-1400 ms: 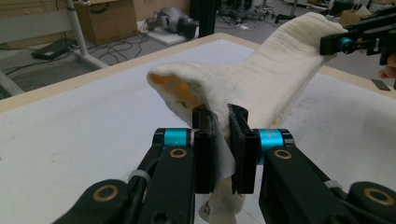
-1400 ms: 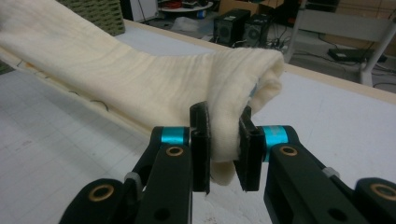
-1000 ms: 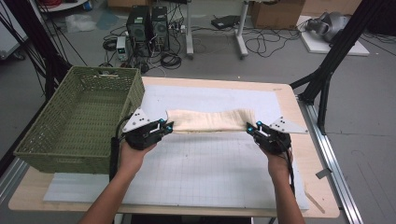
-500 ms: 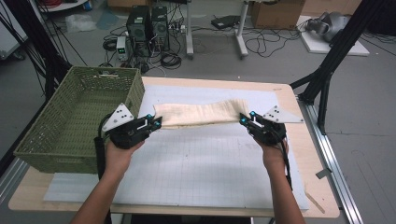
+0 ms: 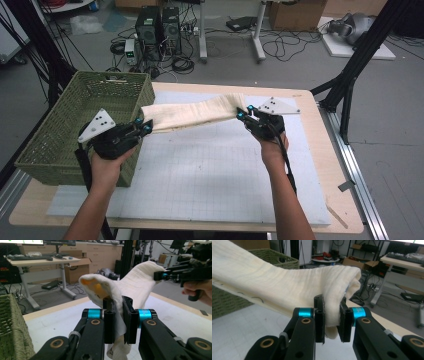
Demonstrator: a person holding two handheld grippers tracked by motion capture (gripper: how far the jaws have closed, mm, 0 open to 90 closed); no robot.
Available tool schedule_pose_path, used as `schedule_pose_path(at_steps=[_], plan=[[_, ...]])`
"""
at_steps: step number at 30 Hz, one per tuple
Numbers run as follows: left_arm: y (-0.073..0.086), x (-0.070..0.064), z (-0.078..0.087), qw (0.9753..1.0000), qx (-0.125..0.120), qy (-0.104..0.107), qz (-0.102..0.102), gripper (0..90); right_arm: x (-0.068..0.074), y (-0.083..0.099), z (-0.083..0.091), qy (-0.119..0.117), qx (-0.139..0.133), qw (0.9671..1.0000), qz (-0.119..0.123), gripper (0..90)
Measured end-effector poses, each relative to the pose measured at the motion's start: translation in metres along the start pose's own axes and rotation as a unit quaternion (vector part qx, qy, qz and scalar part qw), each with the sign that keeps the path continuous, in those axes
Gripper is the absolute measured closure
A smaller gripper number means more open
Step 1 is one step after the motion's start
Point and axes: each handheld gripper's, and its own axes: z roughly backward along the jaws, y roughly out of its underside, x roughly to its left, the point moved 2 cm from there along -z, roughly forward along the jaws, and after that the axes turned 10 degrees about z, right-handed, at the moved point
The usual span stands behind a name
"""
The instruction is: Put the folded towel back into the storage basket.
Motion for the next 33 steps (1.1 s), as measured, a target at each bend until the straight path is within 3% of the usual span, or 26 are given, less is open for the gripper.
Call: schedule_pose_path(at_steps=[6,21,33], plan=[[-0.006,0.003,0.015,0.9996,-0.003,-0.024,-0.011,81.6,0.001,-0.019,-0.022,-0.008,-0.001,0.9999,0.013,79.0],[-0.011,0.019,0.055,0.9982,-0.034,-0.047,0.016,81.7,0.018,-0.061,-0.084,-0.031,-0.003,0.999,0.031,79.0],[-0.013,0.029,0.08,0.996,-0.048,-0.073,0.022,81.7,0.037,-0.087,-0.127,-0.044,-0.002,0.9979,0.048,78.9]])
